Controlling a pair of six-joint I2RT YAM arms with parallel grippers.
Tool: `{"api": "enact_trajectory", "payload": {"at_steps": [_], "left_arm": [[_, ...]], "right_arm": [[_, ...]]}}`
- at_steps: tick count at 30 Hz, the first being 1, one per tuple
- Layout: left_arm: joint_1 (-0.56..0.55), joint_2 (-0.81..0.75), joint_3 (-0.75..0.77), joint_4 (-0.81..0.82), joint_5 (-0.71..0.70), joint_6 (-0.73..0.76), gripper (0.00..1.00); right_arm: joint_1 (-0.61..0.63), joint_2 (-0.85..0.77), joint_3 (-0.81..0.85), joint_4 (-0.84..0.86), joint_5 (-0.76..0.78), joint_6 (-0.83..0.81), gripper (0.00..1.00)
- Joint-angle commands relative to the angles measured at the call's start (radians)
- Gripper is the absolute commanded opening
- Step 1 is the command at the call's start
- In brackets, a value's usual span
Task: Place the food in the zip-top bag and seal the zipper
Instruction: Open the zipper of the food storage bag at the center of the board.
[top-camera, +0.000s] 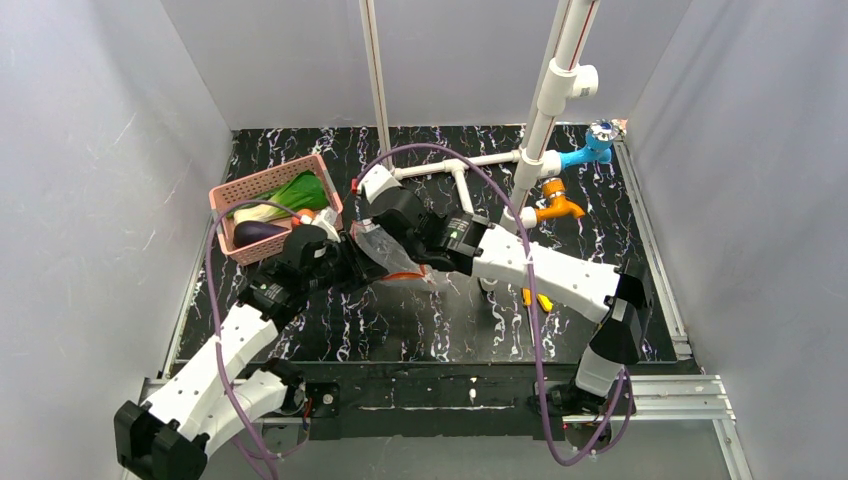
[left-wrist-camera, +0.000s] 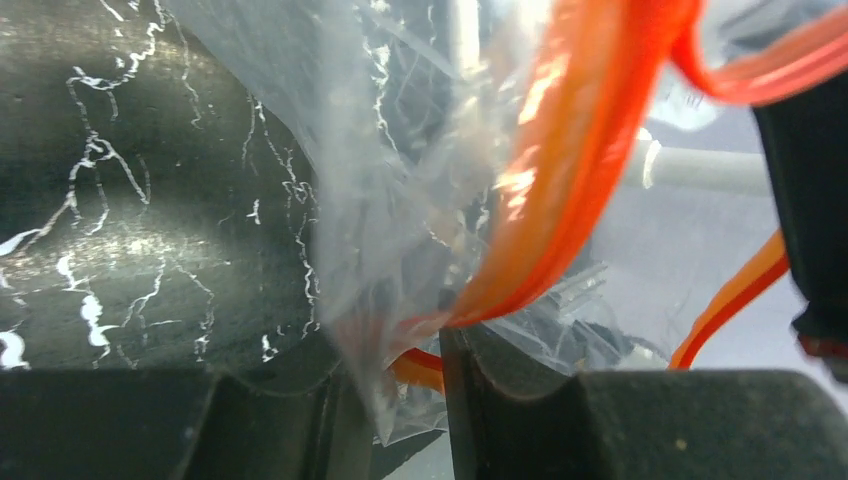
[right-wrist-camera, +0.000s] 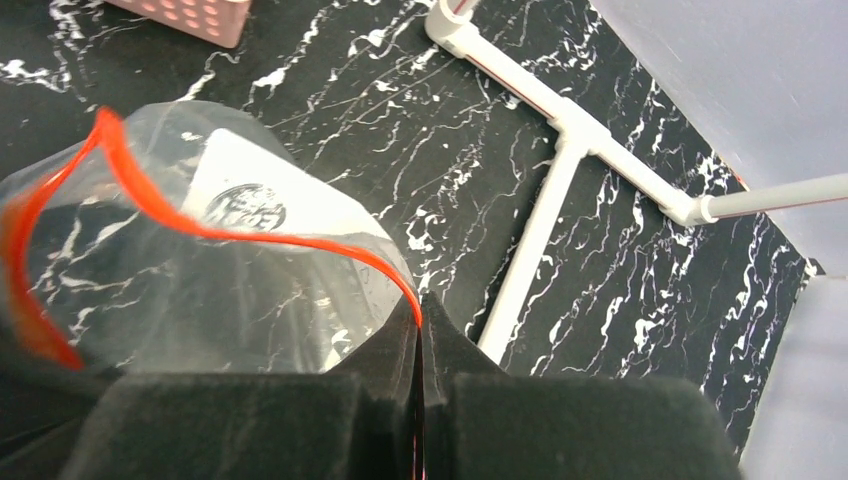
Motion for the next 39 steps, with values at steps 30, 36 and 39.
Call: {"api": "enact_trajectory", "payload": {"at_steps": [30,36,39], "left_arm": [[0.004,0.035,0.038,0.021,-0.034,-0.011,0.43],[0.004,0.021,0.053,0.033,-0.011,0.001,0.53],[0.005,-0.027,0.052,0.043,0.0,0.015,0.6]], "right_arm": [[-0.059,-0.111,-0.106,0.041,-0.031,0.013,0.01],[-0.058,-0.107,-0.105,0.045,-0.043,0.015,0.01],[-0.058,-0.09,-0.086,0.036,-0.046,0.014,0.01]]}}
